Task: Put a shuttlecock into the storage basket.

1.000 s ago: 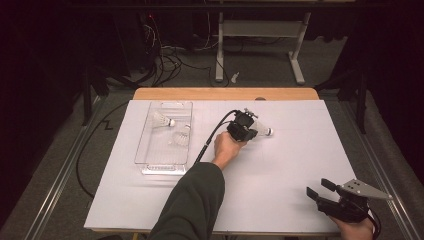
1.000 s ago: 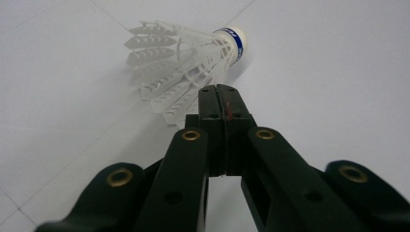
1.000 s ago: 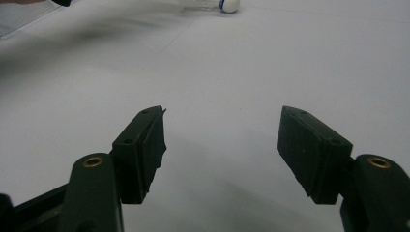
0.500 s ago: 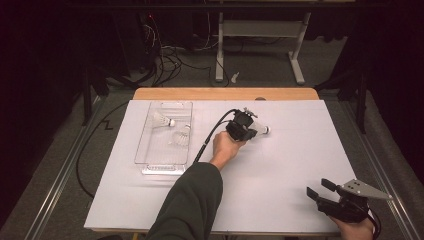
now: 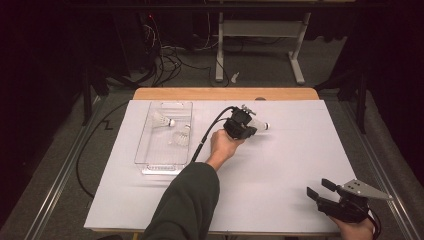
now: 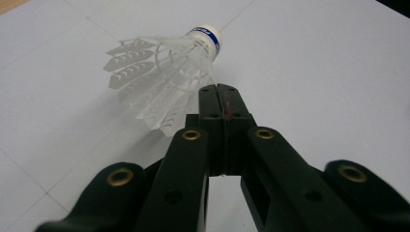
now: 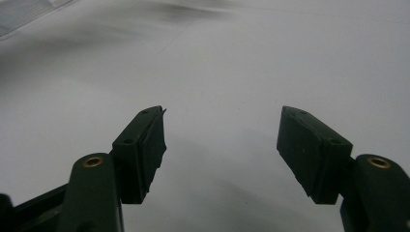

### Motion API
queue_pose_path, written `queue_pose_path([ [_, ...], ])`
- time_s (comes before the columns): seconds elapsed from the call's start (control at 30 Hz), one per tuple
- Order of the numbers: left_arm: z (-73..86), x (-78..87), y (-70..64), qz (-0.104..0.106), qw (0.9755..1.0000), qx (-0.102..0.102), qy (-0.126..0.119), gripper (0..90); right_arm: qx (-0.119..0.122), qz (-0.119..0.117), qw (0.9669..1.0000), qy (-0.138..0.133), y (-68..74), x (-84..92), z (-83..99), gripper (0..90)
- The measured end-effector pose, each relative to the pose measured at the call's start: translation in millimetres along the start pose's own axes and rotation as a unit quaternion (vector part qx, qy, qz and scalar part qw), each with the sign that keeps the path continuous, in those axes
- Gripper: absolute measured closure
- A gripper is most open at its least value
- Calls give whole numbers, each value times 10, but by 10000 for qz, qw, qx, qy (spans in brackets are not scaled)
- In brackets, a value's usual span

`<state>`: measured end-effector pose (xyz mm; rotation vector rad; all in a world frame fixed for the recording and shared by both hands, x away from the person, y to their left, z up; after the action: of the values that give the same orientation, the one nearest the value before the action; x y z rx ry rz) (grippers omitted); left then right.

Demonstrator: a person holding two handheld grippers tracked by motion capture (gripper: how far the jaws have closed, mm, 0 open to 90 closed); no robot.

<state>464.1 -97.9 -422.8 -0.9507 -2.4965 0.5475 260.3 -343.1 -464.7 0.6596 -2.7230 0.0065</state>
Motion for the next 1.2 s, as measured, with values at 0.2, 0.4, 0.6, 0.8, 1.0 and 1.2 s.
queue_pose_path([
  [0.2,-39,63,-49,76,10000,37,-34,900,20,-3,10000,0,0,-4,0,345],
  [0.4,-62,147,-62,132,9999,51,-53,900,-3,6,10000,-2,1,0,0,345],
  [0.6,-125,250,-45,135,9998,98,-138,900,13,5,10000,-2,4,-1,-2,345],
  [0.8,-145,341,-44,162,9996,143,-153,900,6,13,10000,-3,5,0,-1,345],
  [1.0,-143,406,-44,191,9996,138,-159,900,15,10,10000,2,4,0,-2,345],
  [1.2,-135,472,-59,236,9996,99,-139,900,20,12,10000,-2,4,-1,-2,344],
])
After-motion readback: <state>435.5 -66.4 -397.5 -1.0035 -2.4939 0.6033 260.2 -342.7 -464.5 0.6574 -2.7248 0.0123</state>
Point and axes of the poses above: each handheld gripper's, and its own axes: x roughly backward along the jaws, z roughly out of its underside, y roughly to its left, the point moved 2 cm from there along -x, roughly forward along the jaws, and after that the axes turned 13 degrees about -y, right-handed, at the moved point
